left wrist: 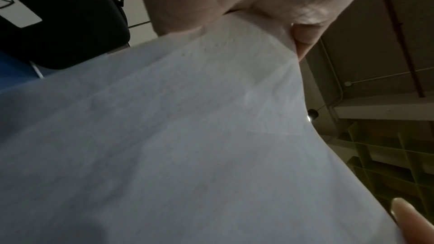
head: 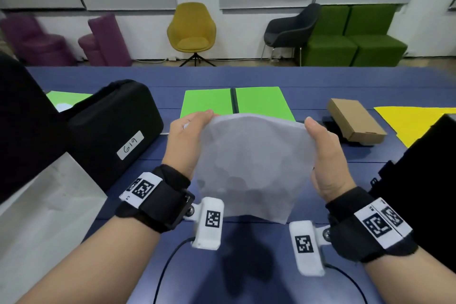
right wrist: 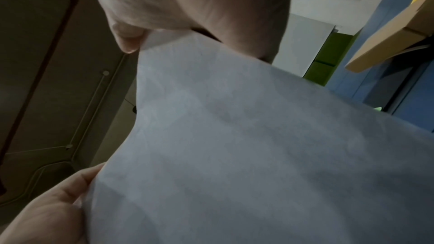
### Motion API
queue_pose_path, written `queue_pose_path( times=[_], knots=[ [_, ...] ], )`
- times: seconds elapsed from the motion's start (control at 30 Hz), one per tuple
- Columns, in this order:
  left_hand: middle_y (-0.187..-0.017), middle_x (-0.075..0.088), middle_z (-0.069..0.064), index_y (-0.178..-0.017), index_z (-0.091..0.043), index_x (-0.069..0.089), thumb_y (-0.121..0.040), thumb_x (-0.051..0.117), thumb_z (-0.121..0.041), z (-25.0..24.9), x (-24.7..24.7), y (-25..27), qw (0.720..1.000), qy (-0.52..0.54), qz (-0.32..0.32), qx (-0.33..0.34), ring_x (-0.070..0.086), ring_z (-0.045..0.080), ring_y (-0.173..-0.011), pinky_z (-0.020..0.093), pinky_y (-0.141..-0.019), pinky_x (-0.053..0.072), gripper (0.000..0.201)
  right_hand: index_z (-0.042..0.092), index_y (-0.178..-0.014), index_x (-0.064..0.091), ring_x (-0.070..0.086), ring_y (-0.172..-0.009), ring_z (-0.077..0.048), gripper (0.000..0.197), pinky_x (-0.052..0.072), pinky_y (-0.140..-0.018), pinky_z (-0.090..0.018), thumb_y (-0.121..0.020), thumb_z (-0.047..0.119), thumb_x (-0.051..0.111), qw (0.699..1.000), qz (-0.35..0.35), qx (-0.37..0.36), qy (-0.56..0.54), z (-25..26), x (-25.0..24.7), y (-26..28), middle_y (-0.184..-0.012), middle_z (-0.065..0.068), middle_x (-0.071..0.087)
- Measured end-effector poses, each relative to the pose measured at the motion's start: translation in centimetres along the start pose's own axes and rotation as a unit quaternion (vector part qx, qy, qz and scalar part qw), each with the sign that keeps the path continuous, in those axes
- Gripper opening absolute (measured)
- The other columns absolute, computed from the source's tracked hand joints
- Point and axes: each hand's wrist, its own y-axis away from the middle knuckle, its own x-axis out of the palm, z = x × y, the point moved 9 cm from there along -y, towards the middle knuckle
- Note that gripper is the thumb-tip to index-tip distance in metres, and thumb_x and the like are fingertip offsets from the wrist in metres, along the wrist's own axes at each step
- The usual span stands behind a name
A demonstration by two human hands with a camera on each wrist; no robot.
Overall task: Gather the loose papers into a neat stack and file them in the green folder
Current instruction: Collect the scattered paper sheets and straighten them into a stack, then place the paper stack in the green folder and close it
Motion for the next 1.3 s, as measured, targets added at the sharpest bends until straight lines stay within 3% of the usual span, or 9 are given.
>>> queue_pose_path(
  times=[0.1,0.2,0.33,0.43,0.53,0.63,0.77,1.03,1.3],
  knots=[
    [-0.080,0.058,0.012,-0.081,0.009,0.068,-0.084,0.056,-0.020,-0.1,-0.3,-0.3,0.999,-0.038,-0.020,-0.004,0.049,0.017,-0.075,0.025,-0.063,0.041,0.032,0.001,-0.098,0.063,0.046,-0.084,-0.026,0.064,0.035,-0.075,-0.039,-0.062,0.054,0.068,0.999,-0.026,0.019,-0.019,-0.2,-0.2,-0.4,-0.089,-0.017,0.051],
    [-0.083,0.068,0.007,-0.069,-0.016,0.076,-0.070,0.057,-0.037,0.5,-0.6,-0.7,0.999,-0.030,-0.023,-0.032,0.057,0.022,-0.082,0.036,-0.074,0.043,0.028,0.009,-0.095,0.052,0.034,-0.085,-0.024,0.062,0.024,-0.072,-0.039,-0.055,0.052,0.072,0.999,-0.033,0.022,-0.016,-0.3,-0.4,-0.9,-0.092,-0.012,0.039],
    [-0.086,0.067,0.000,-0.087,-0.003,0.070,-0.070,0.065,-0.051,1.4,-0.2,-0.7,0.999,-0.012,0.047,-0.013,0.060,0.014,-0.082,0.028,-0.076,0.043,0.051,-0.001,-0.092,0.066,0.052,-0.089,-0.023,0.081,0.040,-0.078,-0.039,-0.055,0.071,0.074,1.000,0.009,0.022,0.003,-0.7,-0.2,-1.0,-0.095,-0.015,0.058],
    [-0.085,0.074,-0.018,-0.095,-0.019,0.069,-0.073,0.078,-0.018,3.8,-0.1,0.8,0.994,-0.069,0.086,-0.005,0.068,-0.002,-0.082,0.015,-0.074,0.051,0.023,0.023,-0.095,0.075,0.067,-0.094,-0.006,0.025,0.052,-0.083,-0.024,-0.074,0.036,0.079,0.995,0.039,-0.005,0.087,-1.7,-0.2,-0.1,-0.097,0.011,0.074],
    [-0.082,0.074,-0.019,-0.092,-0.021,0.067,-0.081,0.070,0.009,5.9,-0.3,1.6,0.995,-0.064,0.067,-0.032,0.068,-0.004,-0.078,0.014,-0.072,0.054,0.032,0.025,-0.089,0.069,0.068,-0.078,-0.001,0.027,0.054,-0.077,-0.029,-0.081,-0.002,0.070,0.992,0.021,0.019,0.121,-4.0,-0.9,0.2,-0.081,0.016,0.075],
    [-0.082,0.075,-0.018,-0.090,-0.021,0.068,-0.083,0.066,0.010,5.1,0.0,1.0,0.997,-0.050,0.047,-0.022,0.069,-0.002,-0.079,0.018,-0.078,0.056,0.032,0.025,-0.086,0.070,0.069,-0.079,-0.005,0.025,0.056,-0.080,-0.032,-0.084,0.000,0.069,0.988,0.007,0.008,0.152,-3.3,-1.2,-0.6,-0.083,0.014,0.075],
    [-0.086,0.075,-0.016,-0.086,-0.026,0.072,-0.082,0.067,0.010,4.0,0.2,0.3,0.999,-0.021,0.047,0.013,0.069,0.003,-0.084,0.023,-0.084,0.056,0.036,0.025,-0.089,0.067,0.068,-0.076,0.002,0.029,0.055,-0.073,-0.017,-0.085,-0.004,0.066,0.993,0.018,-0.025,0.111,-2.2,-1.3,-1.8,-0.079,0.019,0.074],
    [-0.078,0.074,-0.019,-0.088,-0.022,0.069,-0.082,0.070,0.005,14.6,-0.7,0.8,0.990,-0.047,0.014,-0.133,0.069,-0.003,-0.077,0.020,-0.081,0.054,0.028,0.024,-0.093,0.068,0.070,-0.083,0.001,0.026,0.054,-0.075,-0.016,-0.085,-0.001,0.068,0.983,0.003,0.103,0.153,-12.6,-3.6,-0.8,-0.081,0.017,0.074],
    [-0.102,0.073,0.014,-0.105,0.000,0.069,-0.080,0.073,0.003,18.2,0.9,-4.1,0.974,-0.004,0.030,-0.224,0.069,0.024,-0.091,0.040,-0.092,0.054,0.026,0.016,-0.096,0.071,0.069,-0.073,0.003,0.012,0.052,-0.062,-0.011,-0.090,0.008,0.065,0.973,0.001,0.145,0.179,-15.3,-5.5,-2.7,-0.083,0.015,0.074]
  ],
)
